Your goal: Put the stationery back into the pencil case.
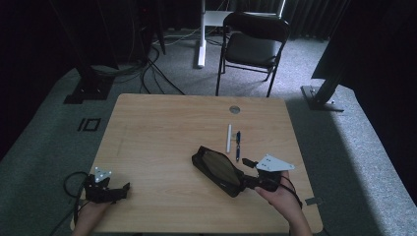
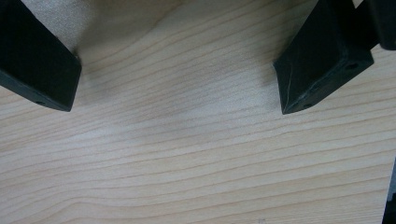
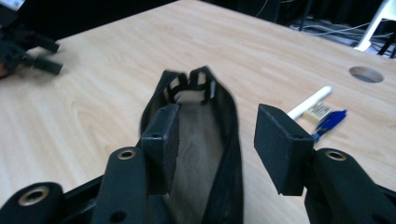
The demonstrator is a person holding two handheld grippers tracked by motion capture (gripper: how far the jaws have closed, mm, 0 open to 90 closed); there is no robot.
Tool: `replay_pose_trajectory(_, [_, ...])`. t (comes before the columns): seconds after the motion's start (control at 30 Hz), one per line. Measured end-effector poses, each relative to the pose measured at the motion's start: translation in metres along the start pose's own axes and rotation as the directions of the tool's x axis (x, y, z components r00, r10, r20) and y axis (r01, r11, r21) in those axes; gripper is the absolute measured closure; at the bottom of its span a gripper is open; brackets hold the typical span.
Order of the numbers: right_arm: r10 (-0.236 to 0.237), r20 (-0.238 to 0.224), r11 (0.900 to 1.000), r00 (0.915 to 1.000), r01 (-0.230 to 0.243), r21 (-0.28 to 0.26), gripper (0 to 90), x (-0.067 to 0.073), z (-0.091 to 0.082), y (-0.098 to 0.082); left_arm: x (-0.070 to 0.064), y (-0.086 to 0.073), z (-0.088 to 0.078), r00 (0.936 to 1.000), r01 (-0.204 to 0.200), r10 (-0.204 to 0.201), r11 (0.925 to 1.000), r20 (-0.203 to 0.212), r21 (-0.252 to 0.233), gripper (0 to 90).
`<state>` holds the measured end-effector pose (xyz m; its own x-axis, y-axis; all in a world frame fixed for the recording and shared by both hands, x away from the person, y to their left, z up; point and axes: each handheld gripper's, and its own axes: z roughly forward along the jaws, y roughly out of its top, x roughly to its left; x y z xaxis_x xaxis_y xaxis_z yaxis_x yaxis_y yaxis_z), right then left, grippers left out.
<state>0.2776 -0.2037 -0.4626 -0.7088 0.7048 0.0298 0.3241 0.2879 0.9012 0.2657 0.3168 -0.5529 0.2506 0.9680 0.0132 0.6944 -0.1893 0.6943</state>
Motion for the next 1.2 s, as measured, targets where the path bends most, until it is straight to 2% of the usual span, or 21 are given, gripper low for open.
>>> replay_pose_trajectory(0.2, [0.023, 0.032, 0.999, 0.9992, -0.022, -0.023, 48.1, -0.011, 0.010, 0.007, 0.000, 0.000, 0.000, 1.0000, 0.000, 0.000, 1.0000, 0.000, 0.001, 0.4])
replay_pose_trajectory(0.4, [0.034, 0.066, 0.999, 0.9973, -0.032, -0.024, 48.1, -0.022, 0.021, 0.014, 0.000, 0.000, 0.000, 1.0000, 0.000, 0.000, 1.0000, 0.000, 0.002, 0.4])
replay_pose_trajectory(0.57, [0.045, 0.111, 0.999, 0.9929, -0.043, -0.019, 48.1, -0.033, 0.028, 0.016, 0.000, 0.000, 0.000, 1.0000, 0.000, 0.000, 1.0000, 0.000, 0.002, 0.4])
replay_pose_trajectory(1.03, [0.108, 0.210, 0.994, 0.9717, -0.110, -0.005, 47.0, -0.058, 0.054, 0.016, 0.000, 0.000, 0.000, 1.0000, 0.000, 0.000, 1.0000, 0.000, 0.002, 0.3])
replay_pose_trajectory(1.2, [0.135, 0.255, 0.990, 0.9575, -0.139, -0.002, 47.6, -0.067, 0.064, 0.014, 0.000, 0.000, 0.000, 1.0000, 0.000, 0.000, 1.0000, 0.000, 0.002, 0.4])
